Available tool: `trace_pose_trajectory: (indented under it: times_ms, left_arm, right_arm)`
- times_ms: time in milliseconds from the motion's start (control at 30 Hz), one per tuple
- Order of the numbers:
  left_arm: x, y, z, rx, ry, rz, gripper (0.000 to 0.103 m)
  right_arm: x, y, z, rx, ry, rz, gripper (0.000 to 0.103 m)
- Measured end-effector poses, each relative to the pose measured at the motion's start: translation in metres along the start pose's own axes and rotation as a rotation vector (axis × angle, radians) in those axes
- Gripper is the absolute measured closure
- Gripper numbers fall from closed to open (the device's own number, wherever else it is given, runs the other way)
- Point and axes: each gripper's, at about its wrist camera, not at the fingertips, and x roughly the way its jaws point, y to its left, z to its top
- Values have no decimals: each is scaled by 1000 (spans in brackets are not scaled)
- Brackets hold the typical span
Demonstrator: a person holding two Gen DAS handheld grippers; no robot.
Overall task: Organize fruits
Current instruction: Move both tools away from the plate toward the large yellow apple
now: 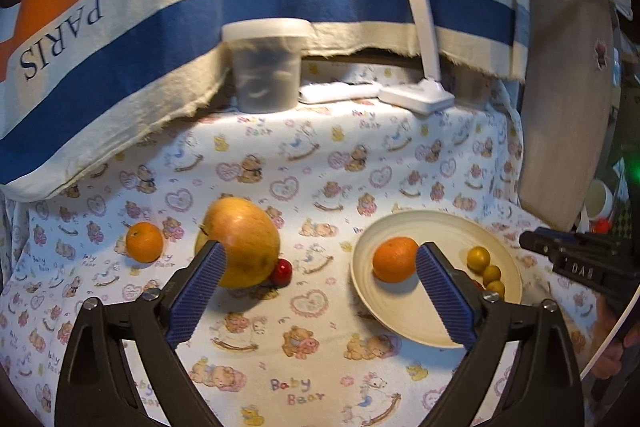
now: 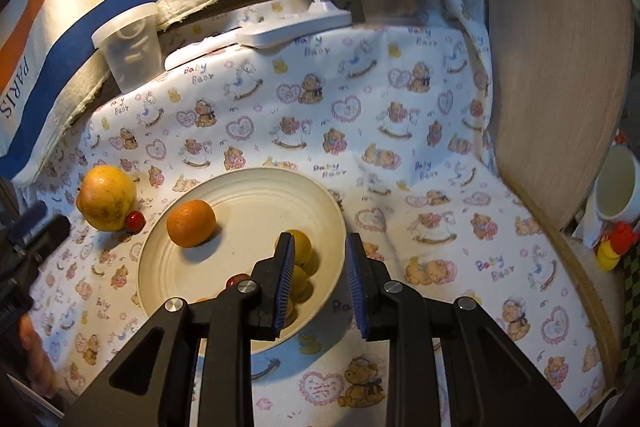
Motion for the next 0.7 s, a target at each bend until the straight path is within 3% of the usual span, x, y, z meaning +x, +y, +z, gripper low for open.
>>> trace_pose_trajectory:
  times_ms: [67, 133, 200, 433, 500, 567, 700]
  left_arm:
    - [-3, 5, 1, -7, -12, 9, 4]
    - [-5, 8, 2, -17, -22, 15, 4]
    - [-6, 10, 3, -24, -27, 15, 4]
    - [-4, 19, 4, -44, -24, 38, 4]
    - [-5, 23, 5, -58, -23, 40, 4]
    - [-6, 28, 5, -74, -23, 38, 4]
    - [-10, 38, 9, -97, -34, 30, 4]
  right_arm:
    - [0, 3, -1, -10, -4, 4, 72]
    - [-1, 4, -1, -17, -13, -2, 60]
    - [-3, 4, -1, -16, -29, -27, 38]
    - [-1, -1, -1, 8, -29, -38, 33]
    - [-2, 2, -1, -8, -43, -45, 21]
    - [-5, 7, -2, -26, -73, -49, 16]
    - [-9, 18, -4, -87, -119, -79, 16]
